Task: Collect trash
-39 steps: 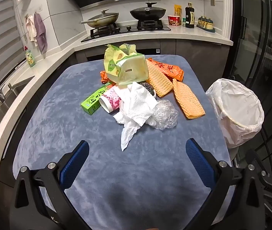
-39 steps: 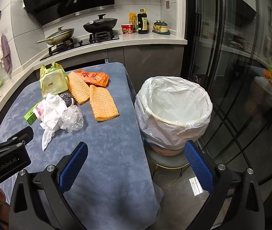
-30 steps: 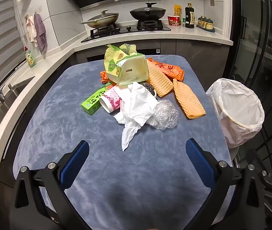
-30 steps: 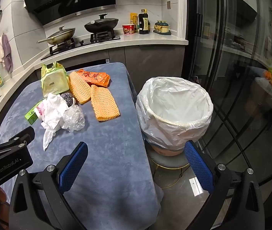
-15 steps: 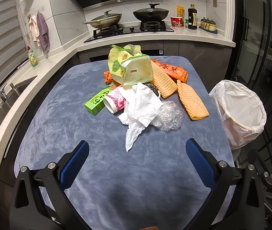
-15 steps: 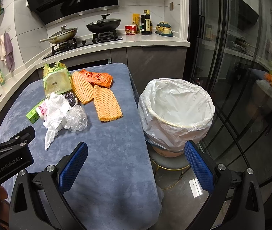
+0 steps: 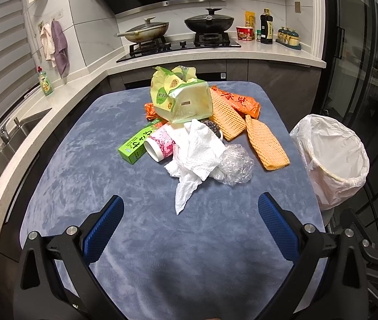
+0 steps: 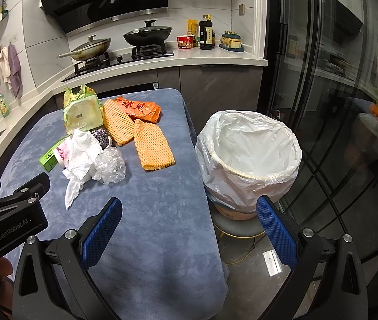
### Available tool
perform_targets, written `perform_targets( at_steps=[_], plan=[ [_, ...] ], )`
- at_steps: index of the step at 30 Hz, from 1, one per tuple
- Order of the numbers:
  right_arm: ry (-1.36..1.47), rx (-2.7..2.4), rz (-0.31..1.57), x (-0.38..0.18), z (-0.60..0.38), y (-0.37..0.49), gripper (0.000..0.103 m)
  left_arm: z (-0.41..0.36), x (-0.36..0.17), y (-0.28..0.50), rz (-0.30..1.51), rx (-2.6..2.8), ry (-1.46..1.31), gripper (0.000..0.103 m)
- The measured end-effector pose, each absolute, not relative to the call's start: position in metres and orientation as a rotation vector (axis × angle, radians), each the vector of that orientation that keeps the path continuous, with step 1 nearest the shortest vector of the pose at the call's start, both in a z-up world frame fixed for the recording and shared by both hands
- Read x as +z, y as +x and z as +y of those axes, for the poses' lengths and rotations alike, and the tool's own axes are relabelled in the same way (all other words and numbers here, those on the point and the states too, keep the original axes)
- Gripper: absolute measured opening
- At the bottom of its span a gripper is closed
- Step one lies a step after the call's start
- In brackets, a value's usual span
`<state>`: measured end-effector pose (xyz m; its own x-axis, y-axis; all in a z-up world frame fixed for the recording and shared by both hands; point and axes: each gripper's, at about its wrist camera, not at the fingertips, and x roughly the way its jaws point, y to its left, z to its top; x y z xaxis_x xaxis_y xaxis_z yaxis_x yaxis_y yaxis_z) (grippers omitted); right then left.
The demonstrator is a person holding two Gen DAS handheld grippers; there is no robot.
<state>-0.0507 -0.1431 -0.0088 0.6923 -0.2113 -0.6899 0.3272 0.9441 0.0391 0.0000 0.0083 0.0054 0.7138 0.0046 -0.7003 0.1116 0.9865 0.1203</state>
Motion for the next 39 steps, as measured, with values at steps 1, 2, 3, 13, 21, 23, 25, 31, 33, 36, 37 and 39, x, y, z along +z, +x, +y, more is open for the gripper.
perform_targets(
  at_steps=[1,2,3,13,21,23,25,31,33,36,37,39],
  plan=[
    [0.164,-0.303,0.749,-0.009,-0.143,-0.051,0.097,0.008,0.006,0.000,0.774,-0.059,0.160,0.096],
    [0.164,-0.301,0.749,-0.009,-0.143,-0.051,0.097,0.008,0.006,0.000,0.772,-0.062,0.161,0.096],
    [0.163,-0.301,0.749,-0.009,-0.144,-0.051,0.097,0.008,0.006,0.000,0.772,-0.062,0.161,0.096],
    [0.169,-0.309,0.748,-0.007,-0.146,-0.053,0.097,0.005,0.005,-0.002,0.772,-0.065,0.170,0.096],
    [0.176,-0.319,0.749,-0.009,-0.152,-0.057,0.097,-0.001,0.003,-0.004,0.772,-0.074,0.182,0.096],
    [0.177,-0.319,0.748,-0.010,-0.153,-0.058,0.097,-0.001,0.003,-0.004,0.771,-0.073,0.181,0.096],
    [0.177,-0.318,0.749,-0.010,-0.153,-0.058,0.097,-0.002,0.003,-0.005,0.771,-0.074,0.181,0.096],
    [0.176,-0.315,0.748,-0.010,-0.154,-0.059,0.097,-0.002,0.002,-0.005,0.772,-0.073,0.180,0.096],
    [0.177,-0.313,0.748,-0.010,-0.154,-0.059,0.097,-0.002,0.002,-0.005,0.771,-0.074,0.180,0.096],
    [0.174,-0.305,0.749,-0.011,-0.154,-0.060,0.097,-0.003,0.003,-0.006,0.770,-0.071,0.183,0.096],
    [0.170,-0.303,0.750,-0.011,-0.154,-0.060,0.097,-0.003,0.003,-0.006,0.770,-0.071,0.182,0.096],
    [0.167,-0.298,0.750,-0.011,-0.152,-0.059,0.097,-0.003,0.003,-0.006,0.770,-0.068,0.182,0.096]
  ],
)
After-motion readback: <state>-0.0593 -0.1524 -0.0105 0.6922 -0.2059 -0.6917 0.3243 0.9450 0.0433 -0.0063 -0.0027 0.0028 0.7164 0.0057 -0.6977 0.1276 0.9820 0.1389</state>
